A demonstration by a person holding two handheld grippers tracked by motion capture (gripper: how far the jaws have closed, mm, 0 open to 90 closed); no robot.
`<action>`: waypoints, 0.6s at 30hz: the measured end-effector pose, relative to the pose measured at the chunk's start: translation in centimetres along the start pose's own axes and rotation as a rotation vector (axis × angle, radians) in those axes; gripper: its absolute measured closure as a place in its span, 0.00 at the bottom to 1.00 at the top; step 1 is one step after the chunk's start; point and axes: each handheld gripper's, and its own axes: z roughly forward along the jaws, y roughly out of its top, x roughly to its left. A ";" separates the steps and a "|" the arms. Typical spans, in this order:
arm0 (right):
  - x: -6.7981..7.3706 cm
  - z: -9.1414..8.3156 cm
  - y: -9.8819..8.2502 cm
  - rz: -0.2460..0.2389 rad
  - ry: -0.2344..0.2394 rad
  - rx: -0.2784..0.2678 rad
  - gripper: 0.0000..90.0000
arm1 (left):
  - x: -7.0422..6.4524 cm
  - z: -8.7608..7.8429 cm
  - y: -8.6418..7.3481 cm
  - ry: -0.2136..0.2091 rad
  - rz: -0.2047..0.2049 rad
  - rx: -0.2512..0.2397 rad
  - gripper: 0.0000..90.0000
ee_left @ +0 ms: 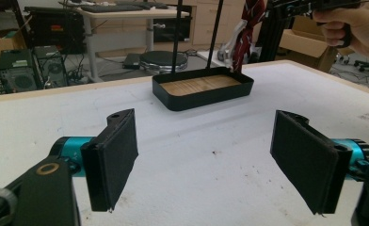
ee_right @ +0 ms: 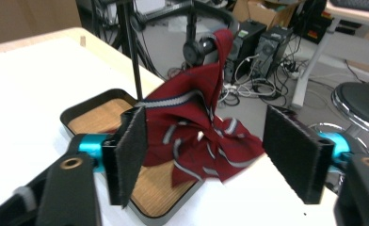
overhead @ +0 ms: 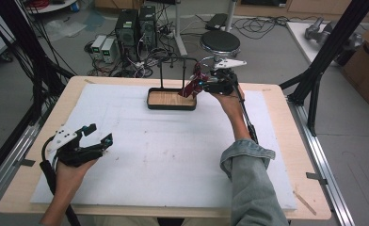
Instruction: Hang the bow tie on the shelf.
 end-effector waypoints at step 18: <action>-0.3 -5.6 1.2 0.005 -0.012 -0.112 0.20 | -0.1 -0.2 -0.1 0.009 0.002 0.000 0.26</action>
